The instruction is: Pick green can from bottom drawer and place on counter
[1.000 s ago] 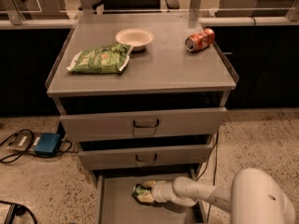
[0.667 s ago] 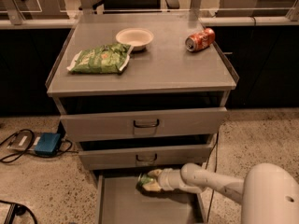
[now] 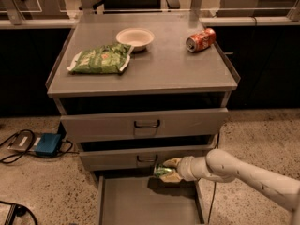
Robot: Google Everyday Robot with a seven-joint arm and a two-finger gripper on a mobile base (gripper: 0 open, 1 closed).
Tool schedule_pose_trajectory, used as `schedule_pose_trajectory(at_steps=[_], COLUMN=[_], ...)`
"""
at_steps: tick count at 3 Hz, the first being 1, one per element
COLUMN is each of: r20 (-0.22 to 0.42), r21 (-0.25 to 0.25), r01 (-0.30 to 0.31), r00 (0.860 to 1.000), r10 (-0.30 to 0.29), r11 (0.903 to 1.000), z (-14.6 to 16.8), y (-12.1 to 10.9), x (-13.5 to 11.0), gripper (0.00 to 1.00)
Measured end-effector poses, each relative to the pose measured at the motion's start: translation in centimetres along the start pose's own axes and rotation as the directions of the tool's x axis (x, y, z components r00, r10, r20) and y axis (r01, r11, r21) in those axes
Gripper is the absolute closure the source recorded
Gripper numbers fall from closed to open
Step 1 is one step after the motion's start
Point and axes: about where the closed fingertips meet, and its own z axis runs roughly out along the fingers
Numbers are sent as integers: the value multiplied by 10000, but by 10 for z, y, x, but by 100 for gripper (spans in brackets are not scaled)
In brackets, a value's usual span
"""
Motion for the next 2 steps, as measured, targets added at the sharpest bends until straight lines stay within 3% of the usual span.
schedule_pose_trajectory(at_steps=[1,2], r20=[238,312], r21=[-376,-373], r01=[66,-78], r00=[9997,9995], r10=[-57,89], r11=[9993,9993], z=[-46,-106], y=[46,94], x=[1,3], gripper=[100,100])
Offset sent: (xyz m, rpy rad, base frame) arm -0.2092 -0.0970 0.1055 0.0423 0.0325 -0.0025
